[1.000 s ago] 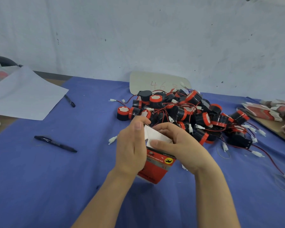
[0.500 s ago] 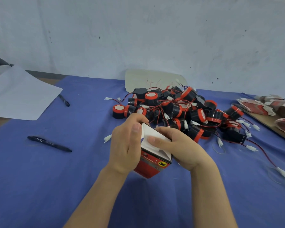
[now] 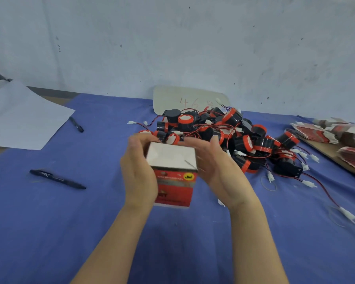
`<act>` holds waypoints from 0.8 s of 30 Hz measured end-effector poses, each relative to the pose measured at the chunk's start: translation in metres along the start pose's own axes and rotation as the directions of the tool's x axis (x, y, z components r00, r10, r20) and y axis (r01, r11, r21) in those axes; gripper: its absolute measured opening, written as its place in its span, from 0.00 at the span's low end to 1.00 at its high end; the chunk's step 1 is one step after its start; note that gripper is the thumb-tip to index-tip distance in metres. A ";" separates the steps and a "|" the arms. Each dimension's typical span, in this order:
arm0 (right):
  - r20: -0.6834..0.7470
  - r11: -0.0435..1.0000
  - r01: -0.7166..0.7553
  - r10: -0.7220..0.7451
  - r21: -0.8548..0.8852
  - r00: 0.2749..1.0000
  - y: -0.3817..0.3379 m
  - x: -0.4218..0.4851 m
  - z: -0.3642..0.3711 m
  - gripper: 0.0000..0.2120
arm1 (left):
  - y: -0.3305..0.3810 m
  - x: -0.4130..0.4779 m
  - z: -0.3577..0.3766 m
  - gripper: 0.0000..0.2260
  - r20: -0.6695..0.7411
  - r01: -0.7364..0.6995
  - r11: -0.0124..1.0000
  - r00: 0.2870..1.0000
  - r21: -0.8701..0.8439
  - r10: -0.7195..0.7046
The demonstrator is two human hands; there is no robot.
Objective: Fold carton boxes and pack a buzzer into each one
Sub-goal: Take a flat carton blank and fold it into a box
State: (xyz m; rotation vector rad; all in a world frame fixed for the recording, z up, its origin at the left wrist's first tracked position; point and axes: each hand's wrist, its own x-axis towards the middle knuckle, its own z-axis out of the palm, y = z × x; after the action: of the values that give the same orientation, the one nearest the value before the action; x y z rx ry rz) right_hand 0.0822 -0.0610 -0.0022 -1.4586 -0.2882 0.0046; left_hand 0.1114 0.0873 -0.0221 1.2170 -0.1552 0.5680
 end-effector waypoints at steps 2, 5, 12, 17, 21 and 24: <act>0.062 0.996 0.087 -0.085 -0.034 0.994 0.003 0.001 0.006 0.21 | -0.001 0.008 -0.003 0.24 -0.135 0.233 0.967 0.960 -0.100 -0.245; 0.209 0.990 0.085 -0.060 -0.112 0.976 0.010 0.001 0.014 0.19 | -0.009 0.018 -0.015 0.22 -0.097 0.559 0.802 0.804 -0.210 -0.586; -0.331 0.949 -0.281 0.222 -0.141 0.917 0.030 0.014 0.004 0.29 | -0.004 0.011 -0.006 0.19 0.264 0.647 0.701 0.763 -0.301 -0.591; -0.603 0.866 -0.486 0.326 -0.119 0.728 0.047 0.026 -0.005 0.36 | -0.015 -0.004 -0.003 0.39 0.495 0.265 0.943 0.803 0.200 -0.331; -0.636 0.911 -0.410 0.345 0.049 0.690 0.047 0.029 -0.011 0.35 | -0.034 -0.019 -0.006 0.43 0.651 -0.179 0.893 0.744 0.413 -0.152; -0.571 0.944 -0.314 0.314 0.102 0.759 0.049 0.027 -0.004 0.26 | -0.038 -0.013 -0.004 0.26 0.544 -0.137 0.897 0.829 0.421 -0.129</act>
State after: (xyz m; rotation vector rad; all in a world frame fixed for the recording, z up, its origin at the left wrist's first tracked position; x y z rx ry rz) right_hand 0.1179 -0.0541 -0.0451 -1.4206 0.4671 -0.1690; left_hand 0.1188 0.0776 -0.0607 1.8200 -0.5535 0.2278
